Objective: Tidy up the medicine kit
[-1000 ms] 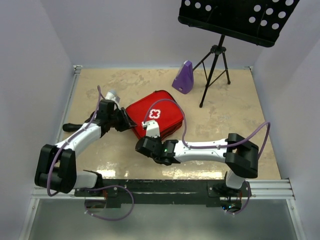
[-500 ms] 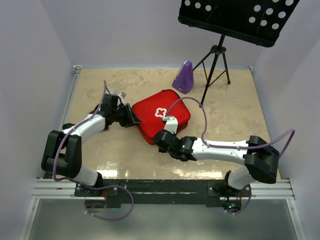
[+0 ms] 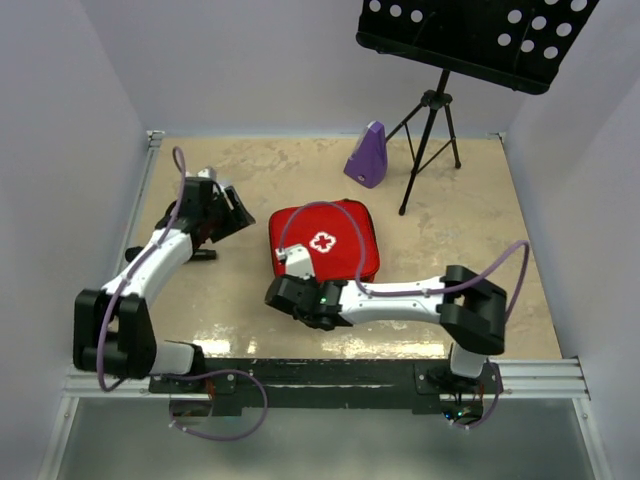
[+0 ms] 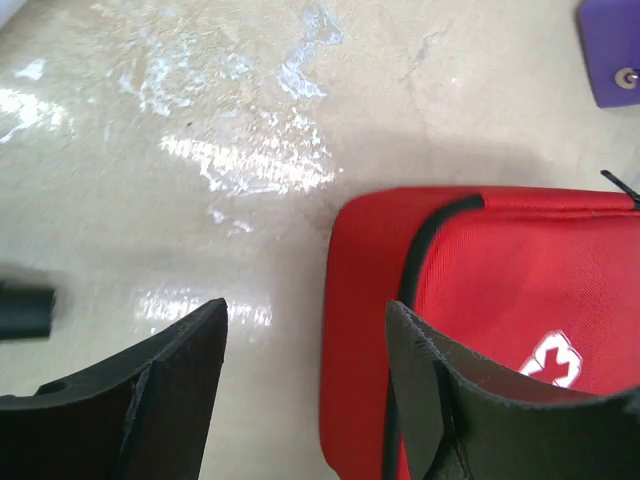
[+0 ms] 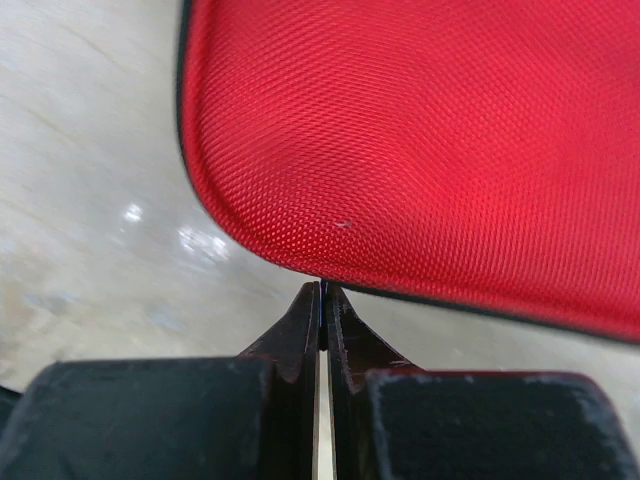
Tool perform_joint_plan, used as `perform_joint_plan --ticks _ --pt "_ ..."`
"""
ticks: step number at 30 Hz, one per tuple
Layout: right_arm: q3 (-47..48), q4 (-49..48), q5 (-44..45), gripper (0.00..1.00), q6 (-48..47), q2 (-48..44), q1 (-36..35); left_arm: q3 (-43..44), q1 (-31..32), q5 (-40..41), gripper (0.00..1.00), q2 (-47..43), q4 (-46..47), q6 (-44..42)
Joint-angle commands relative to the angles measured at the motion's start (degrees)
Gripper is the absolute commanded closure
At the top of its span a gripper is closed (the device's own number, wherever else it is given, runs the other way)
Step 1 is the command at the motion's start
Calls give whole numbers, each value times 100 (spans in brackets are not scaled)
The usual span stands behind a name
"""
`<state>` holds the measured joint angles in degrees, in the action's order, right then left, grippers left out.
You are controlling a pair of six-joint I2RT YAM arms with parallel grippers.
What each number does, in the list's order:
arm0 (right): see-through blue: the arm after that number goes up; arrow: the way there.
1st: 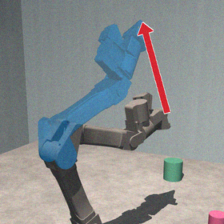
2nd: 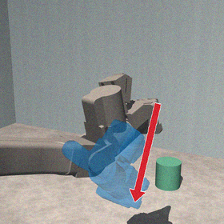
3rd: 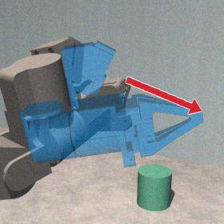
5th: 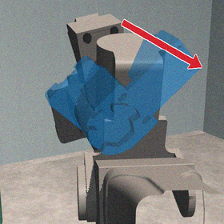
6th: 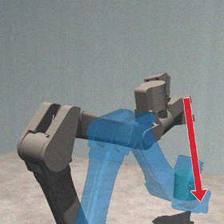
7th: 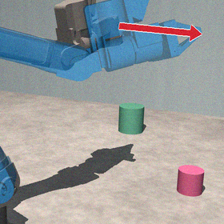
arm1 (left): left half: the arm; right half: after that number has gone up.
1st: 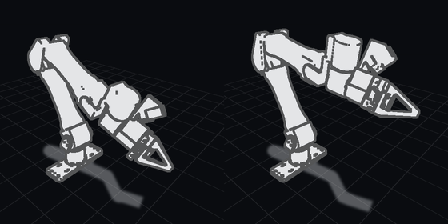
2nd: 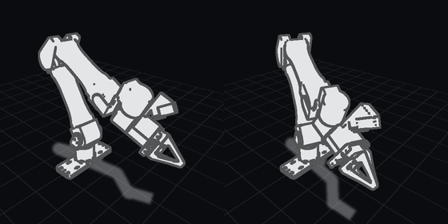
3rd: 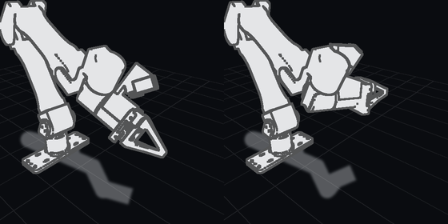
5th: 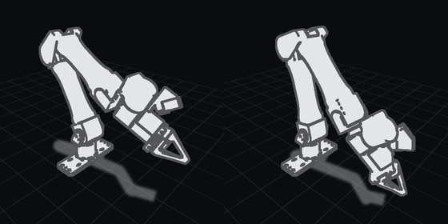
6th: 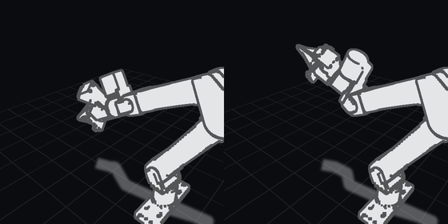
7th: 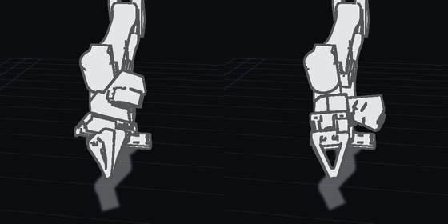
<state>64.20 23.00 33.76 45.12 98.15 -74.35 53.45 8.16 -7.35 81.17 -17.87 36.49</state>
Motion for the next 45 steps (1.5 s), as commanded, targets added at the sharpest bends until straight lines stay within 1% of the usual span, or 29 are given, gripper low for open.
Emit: perform_joint_plan --ticks 1,3,7,10,14,20,21,23,26,29,31,34,40,45 --pt "1057 266 -45 100 -556 774 -45 -737 10 17 31 -1144 -235 -11" --pt "1357 283 -62 100 -619 1047 -45 -1168 45 -361 30 -1514 -191 112" --pt "1569 222 -150 100 -636 1189 -36 -1828 273 -741 27 -2025 11 349" --pt "1604 196 -177 100 -628 1198 -45 -2180 335 -942 26 -2219 510 552" --pt "1464 231 -168 100 -558 1093 -45 -2199 449 -1014 25 -2114 933 649" --pt "1209 187 -194 100 -452 987 -45 -2102 555 -856 25 -1745 1154 552" --pt "1200 187 -203 100 -443 987 -45 -2128 555 -829 27 -1684 1171 543" --pt "1182 196 -212 100 -417 969 -45 -2163 564 -768 35 -1560 1285 500" --pt "1165 283 -133 100 -356 926 -45 -2102 564 -478 55 -1280 1321 377" --pt "1042 406 -71 100 -215 812 -45 -1831 555 -66 74 -867 1163 245" --pt "867 485 -36 100 -83 697 -36 -1681 546 119 83 -630 1163 201" --pt "489 661 -1 100 206 434 -19 -1426 546 304 100 -252 1102 148" --pt "-626 1100 8 100 1032 -532 52 -1206 476 480 100 127 1101 139" --pt "-1260 1680 61 100 1709 -1271 209 -1074 362 524 100 215 1005 34"
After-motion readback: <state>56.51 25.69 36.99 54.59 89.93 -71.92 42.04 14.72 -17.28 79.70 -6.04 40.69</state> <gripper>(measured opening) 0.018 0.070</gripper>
